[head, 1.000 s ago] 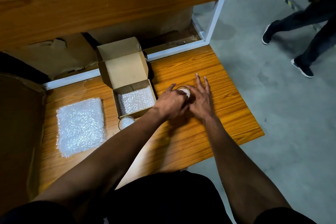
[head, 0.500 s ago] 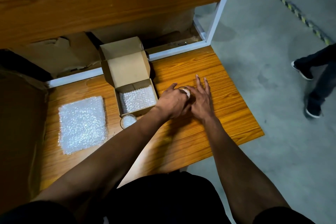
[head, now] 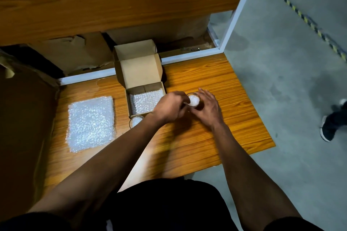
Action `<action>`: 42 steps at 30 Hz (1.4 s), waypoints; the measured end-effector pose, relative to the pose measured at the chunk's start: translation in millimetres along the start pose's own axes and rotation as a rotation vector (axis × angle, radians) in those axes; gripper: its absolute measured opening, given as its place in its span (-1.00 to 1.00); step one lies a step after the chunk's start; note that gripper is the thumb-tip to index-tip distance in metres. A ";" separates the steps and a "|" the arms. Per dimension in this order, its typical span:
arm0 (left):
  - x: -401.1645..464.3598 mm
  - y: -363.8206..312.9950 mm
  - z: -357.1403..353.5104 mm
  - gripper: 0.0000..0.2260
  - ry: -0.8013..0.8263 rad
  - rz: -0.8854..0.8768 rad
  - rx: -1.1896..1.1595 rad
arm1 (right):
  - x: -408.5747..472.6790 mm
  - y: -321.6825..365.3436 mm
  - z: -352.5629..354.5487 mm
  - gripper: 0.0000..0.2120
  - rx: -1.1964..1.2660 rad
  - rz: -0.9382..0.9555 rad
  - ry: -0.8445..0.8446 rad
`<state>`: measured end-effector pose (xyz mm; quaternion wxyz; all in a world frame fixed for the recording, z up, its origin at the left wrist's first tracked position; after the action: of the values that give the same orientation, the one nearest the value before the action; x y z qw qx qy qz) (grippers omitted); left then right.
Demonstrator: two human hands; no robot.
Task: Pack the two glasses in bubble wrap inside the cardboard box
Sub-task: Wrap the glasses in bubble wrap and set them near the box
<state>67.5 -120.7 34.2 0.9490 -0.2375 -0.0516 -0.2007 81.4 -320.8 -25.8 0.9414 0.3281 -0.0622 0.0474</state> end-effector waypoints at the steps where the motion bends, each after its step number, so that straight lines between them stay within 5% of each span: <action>1: -8.0 6.7 5.1 -0.67 -0.072 0.017 0.014 | 0.0 0.6 -2.1 -0.30 0.020 -0.024 -0.005; 4: -32.8 29.0 23.7 -0.62 -0.169 0.138 0.111 | -2.4 4.0 -6.4 -0.30 0.064 -0.101 -0.012; 9: -75.7 68.8 48.4 -0.51 -0.034 0.391 0.270 | -0.5 19.5 -6.0 -0.38 0.150 -0.144 -0.008; 18: -120.4 75.5 62.9 -0.17 0.075 0.494 0.320 | 7.9 50.1 -15.9 -0.38 0.155 -0.129 0.036; 27: -112.5 71.0 68.4 -0.47 0.170 0.481 0.214 | 20.1 79.5 -11.4 -0.40 0.207 -0.049 0.042; 36: -93.2 87.8 113.6 -0.73 -0.352 1.039 -0.667 | 47.6 121.6 -20.3 -0.44 0.341 -0.145 0.153; 39: -93.8 92.3 109.3 -0.58 -0.425 1.208 -1.015 | 52.0 132.4 -32.3 -0.29 0.402 -0.241 0.217; 42: -98.0 93.8 97.8 -0.48 -0.399 1.287 -1.207 | 51.1 141.3 -41.1 -0.38 0.449 -0.343 0.265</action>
<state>15.7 36.0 61.1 0.5654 -0.7082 0.0418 0.4208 117.0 -182.4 36.3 0.8394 0.5247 0.1295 -0.0572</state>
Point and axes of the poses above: each hand's wrist, its own x-axis towards the middle knuckle, its own z-axis out of the back of the hand, y = z × x, the point moved 1 cm from there along x, towards the middle knuckle, and after that the axes turned 11 degrees about -y, right-handed, at the moved point
